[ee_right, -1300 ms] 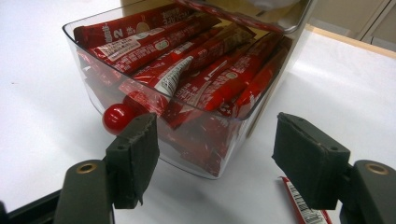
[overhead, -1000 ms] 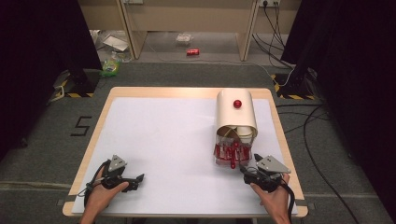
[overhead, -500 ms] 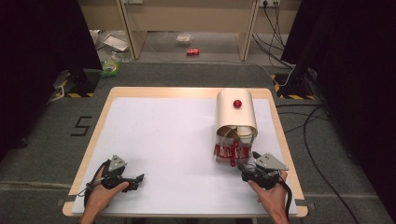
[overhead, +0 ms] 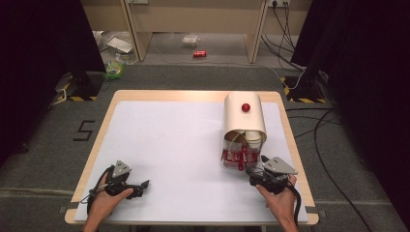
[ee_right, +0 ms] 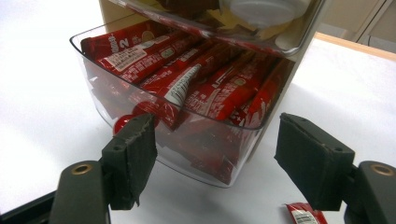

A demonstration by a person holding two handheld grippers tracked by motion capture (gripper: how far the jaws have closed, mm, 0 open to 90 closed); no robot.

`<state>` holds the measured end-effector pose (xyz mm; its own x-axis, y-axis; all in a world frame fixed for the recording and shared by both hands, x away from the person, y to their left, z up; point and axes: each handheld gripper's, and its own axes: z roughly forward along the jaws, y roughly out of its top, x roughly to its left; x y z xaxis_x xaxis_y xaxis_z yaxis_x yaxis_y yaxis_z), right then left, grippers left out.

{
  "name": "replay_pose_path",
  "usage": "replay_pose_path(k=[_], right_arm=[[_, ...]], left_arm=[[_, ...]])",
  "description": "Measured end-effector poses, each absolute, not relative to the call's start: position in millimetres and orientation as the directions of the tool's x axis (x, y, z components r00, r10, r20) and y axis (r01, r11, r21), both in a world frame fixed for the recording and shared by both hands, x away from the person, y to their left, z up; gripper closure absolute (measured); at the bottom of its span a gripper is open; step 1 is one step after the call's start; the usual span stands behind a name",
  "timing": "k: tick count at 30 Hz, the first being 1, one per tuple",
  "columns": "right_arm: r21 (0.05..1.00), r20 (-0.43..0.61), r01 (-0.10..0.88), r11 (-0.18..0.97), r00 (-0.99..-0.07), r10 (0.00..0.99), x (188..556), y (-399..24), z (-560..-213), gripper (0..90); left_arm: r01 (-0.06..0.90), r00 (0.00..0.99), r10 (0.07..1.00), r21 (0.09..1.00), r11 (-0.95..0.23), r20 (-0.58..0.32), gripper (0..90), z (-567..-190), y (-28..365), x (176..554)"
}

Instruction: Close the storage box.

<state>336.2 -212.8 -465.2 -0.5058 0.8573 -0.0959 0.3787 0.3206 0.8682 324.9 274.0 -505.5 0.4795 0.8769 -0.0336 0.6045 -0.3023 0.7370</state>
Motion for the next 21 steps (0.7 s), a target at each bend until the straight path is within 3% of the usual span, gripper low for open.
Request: replay_pose_path(k=[21], right_arm=[[0.872,-0.085,0.384,0.305,-0.494,0.865,345.9,-208.6,-465.6,28.5]], left_arm=[[0.604,0.479,0.877,0.737,-0.302,-0.034,4.6,-505.6,273.9,324.8]])
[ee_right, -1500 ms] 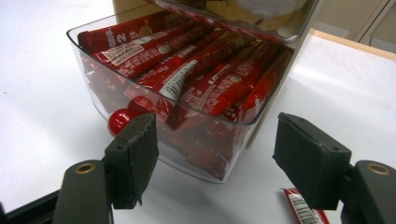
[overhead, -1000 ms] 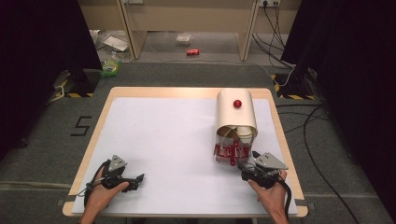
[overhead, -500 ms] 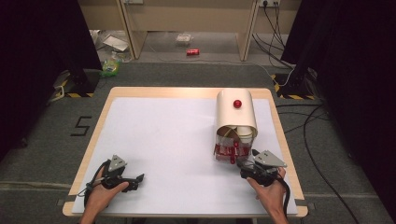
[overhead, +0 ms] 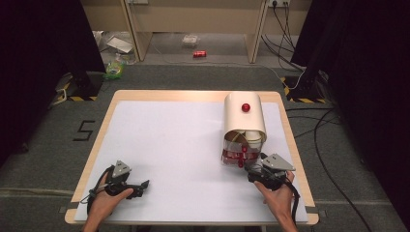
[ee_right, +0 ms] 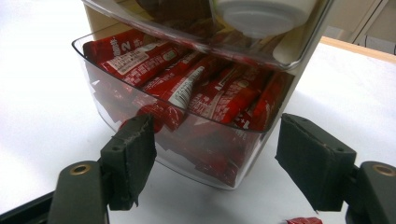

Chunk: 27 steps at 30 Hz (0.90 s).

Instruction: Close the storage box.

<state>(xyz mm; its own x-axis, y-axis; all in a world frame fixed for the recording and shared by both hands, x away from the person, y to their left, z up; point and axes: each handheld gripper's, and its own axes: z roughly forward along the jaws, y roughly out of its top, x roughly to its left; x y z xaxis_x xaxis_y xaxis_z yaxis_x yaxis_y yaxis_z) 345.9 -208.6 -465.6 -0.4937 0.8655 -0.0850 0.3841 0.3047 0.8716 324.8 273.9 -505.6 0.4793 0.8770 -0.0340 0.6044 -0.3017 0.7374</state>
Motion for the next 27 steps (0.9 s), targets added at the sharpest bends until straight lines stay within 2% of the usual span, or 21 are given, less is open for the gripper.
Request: replay_pose_path(k=[27], right_arm=[[0.875,-0.091,0.381,0.299,-0.478,0.874,354.6,-207.0,-466.5,28.0]], left_arm=[[0.605,0.48,0.877,0.737,-0.302,-0.034,4.6,-505.5,274.0,324.9]])
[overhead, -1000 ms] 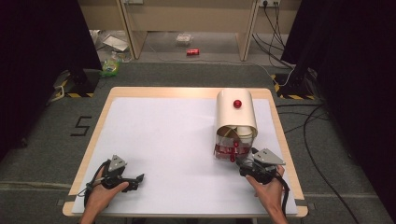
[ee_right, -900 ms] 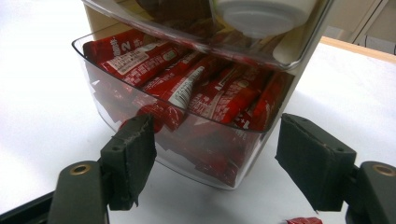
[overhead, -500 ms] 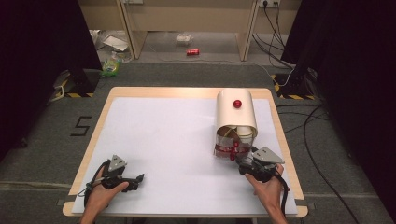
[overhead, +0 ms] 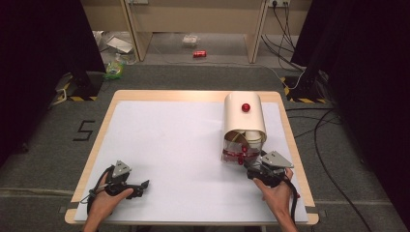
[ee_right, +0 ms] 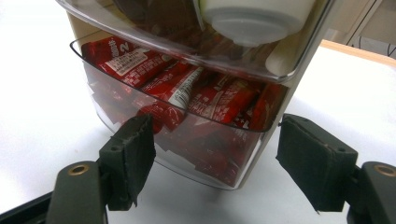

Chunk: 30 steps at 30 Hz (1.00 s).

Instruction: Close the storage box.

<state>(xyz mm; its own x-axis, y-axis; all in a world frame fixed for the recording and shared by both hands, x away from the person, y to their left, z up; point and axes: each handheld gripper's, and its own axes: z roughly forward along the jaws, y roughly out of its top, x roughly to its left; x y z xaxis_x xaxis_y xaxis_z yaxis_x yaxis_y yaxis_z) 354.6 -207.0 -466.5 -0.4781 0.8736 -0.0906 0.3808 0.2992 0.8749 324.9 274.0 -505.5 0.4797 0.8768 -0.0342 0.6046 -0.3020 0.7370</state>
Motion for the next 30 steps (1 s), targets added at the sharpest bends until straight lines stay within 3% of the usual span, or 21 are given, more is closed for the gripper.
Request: replay_pose_path(k=[30], right_arm=[[0.886,-0.05,0.387,0.256,-0.469,0.882,348,-217,-461,29.7]], left_arm=[[0.604,0.479,0.877,0.738,-0.301,-0.035,4.6,-506,274,325]])
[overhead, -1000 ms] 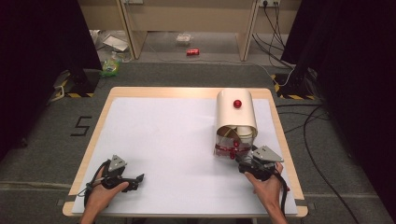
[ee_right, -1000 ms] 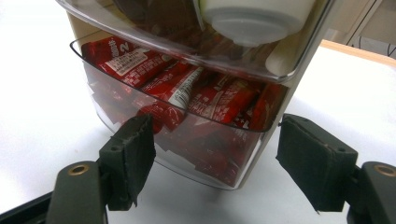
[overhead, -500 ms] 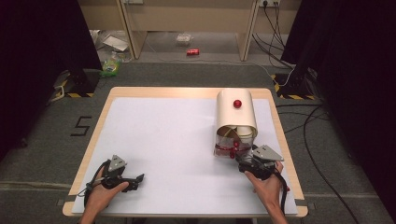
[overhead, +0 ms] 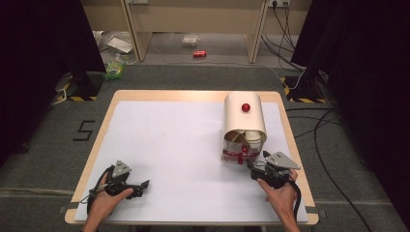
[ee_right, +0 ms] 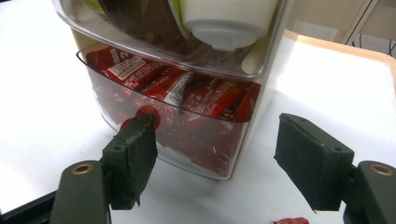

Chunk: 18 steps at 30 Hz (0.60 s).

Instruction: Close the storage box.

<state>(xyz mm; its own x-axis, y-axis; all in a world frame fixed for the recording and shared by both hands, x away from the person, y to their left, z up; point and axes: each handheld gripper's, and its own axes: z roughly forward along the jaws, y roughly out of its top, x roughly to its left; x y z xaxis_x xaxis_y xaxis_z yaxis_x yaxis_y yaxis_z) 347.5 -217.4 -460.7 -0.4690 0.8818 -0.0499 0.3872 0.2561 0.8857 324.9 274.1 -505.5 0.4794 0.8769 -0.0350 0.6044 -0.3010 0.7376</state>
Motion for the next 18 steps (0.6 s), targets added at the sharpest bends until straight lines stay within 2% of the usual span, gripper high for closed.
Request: replay_pose_path(k=[18], right_arm=[[0.88,-0.038,0.399,0.257,-0.48,0.876,333,-224,-458,28.6]], left_arm=[[0.604,0.479,0.877,0.738,-0.299,-0.037,4.7,-506,274,325]])
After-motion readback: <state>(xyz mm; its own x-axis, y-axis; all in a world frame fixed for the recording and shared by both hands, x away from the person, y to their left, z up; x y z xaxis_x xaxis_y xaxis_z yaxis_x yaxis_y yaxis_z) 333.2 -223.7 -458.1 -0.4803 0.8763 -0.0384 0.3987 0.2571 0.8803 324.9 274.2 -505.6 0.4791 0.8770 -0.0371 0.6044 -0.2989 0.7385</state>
